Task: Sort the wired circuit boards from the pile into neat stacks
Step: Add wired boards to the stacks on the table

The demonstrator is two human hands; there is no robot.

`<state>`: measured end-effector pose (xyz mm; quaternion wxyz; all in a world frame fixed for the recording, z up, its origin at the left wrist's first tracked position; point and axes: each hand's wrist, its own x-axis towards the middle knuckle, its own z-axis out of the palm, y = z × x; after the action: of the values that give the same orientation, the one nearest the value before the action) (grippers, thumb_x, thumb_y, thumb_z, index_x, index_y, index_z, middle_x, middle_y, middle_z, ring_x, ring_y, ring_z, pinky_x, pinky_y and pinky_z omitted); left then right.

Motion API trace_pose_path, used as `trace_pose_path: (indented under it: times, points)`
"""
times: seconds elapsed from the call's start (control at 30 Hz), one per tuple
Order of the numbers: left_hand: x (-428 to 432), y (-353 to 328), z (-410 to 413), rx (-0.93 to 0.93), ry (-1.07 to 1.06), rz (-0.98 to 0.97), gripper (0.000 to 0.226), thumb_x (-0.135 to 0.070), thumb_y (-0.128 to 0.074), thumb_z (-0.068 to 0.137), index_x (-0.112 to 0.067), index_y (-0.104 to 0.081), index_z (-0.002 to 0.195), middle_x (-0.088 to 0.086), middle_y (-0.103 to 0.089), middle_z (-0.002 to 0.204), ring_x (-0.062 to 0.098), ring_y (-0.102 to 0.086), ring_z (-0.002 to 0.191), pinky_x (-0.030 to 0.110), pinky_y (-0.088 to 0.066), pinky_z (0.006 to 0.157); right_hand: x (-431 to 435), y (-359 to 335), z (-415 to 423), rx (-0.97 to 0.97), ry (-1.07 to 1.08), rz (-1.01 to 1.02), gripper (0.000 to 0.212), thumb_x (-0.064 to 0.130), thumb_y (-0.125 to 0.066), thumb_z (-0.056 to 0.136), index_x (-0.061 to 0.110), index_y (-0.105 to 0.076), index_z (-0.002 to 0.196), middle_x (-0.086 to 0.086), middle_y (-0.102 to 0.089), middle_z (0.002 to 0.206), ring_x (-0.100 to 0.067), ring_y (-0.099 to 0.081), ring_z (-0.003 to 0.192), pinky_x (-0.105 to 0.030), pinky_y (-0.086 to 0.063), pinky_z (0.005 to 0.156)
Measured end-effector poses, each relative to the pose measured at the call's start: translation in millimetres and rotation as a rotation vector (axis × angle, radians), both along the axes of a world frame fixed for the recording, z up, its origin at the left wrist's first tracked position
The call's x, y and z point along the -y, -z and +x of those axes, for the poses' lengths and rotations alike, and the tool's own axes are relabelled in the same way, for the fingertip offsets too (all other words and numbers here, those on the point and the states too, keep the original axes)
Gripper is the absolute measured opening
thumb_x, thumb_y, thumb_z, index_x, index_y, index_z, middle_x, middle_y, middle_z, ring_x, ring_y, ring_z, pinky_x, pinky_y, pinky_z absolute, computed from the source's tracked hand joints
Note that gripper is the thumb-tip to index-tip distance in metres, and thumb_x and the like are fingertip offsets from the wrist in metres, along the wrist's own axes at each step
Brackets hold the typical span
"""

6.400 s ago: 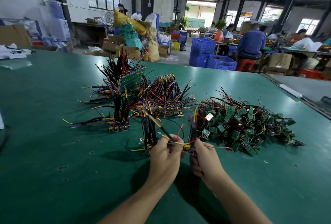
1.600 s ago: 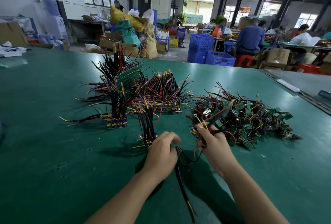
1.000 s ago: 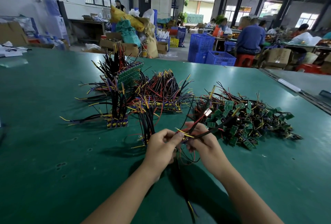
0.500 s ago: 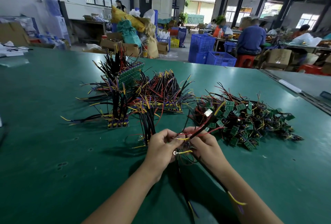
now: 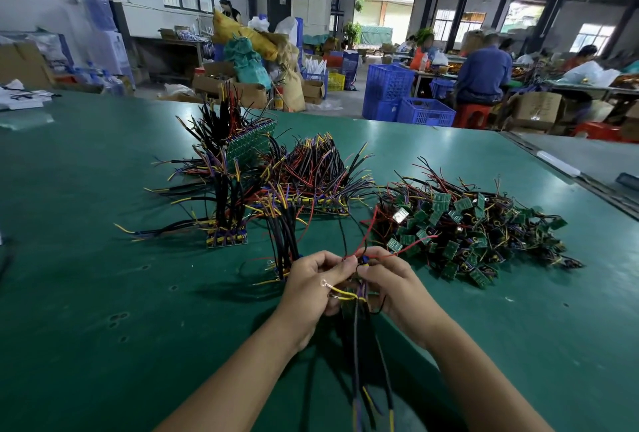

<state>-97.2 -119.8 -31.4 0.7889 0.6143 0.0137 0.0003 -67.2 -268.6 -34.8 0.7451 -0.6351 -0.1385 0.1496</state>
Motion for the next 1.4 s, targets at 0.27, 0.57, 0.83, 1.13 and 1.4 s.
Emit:
trace_pose_path:
  times: [0.27,0.57,0.83,1.13,1.4]
  points:
    - [-1,-3,-2,0.06,0.019,0.045,0.024,-0.038,-0.071,0.078,-0.019,-0.062,0.066,0.001,-0.043,0.06,0.009,-0.034,0.041,0.019,-0.027,0.039,-2,-6,-7,0.129,0.052,-0.249,0.027,0.029,-0.048,0.102,0.018,-0.065,0.084,0.002,-0.027,0.054,-0.011,-0.021,0.043,-0.019,-0.02,0.04]
    - [6,-8,-7,0.149,0.166,0.229,0.037,-0.031,-0.04,0.102,-0.008,-0.066,0.089,-0.006,-0.066,0.076,0.002,-0.059,0.069,0.014,-0.043,0.068,-4,-7,-11,0.024,0.058,-0.189,0.036,0.031,-0.049,0.1,-0.001,-0.058,0.086,-0.001,-0.036,0.055,-0.009,-0.022,0.043,-0.018,-0.018,0.041]
    - [3,-9,-9,-0.021,0.203,0.067,0.049,-0.055,-0.053,0.084,-0.007,-0.058,0.077,0.019,-0.043,0.068,0.012,-0.025,0.044,0.022,-0.015,0.046,-6,-9,-14,0.067,-0.04,-0.194,0.057,0.062,-0.046,0.086,0.007,-0.049,0.07,-0.005,-0.033,0.053,-0.013,-0.023,0.044,-0.021,-0.018,0.047]
    - [-1,-2,-6,0.122,0.3,0.109,0.059,-0.055,-0.044,0.093,-0.001,-0.068,0.086,0.022,-0.049,0.066,0.012,-0.021,0.041,0.018,-0.02,0.041,-1,-13,-13,-0.082,-0.147,-0.073,0.042,0.063,-0.059,0.079,0.027,-0.051,0.059,0.007,-0.031,0.051,-0.009,-0.018,0.043,-0.018,-0.02,0.041]
    - [-10,-6,-8,0.097,0.368,-0.003,0.051,-0.052,-0.04,0.094,-0.022,-0.053,0.055,-0.007,-0.028,0.047,0.01,-0.02,0.04,0.02,-0.02,0.045,-2,-13,-14,-0.127,-0.124,0.021,0.045,0.062,-0.053,0.083,0.025,-0.053,0.057,0.006,-0.023,0.053,-0.011,-0.015,0.044,-0.021,-0.015,0.044]
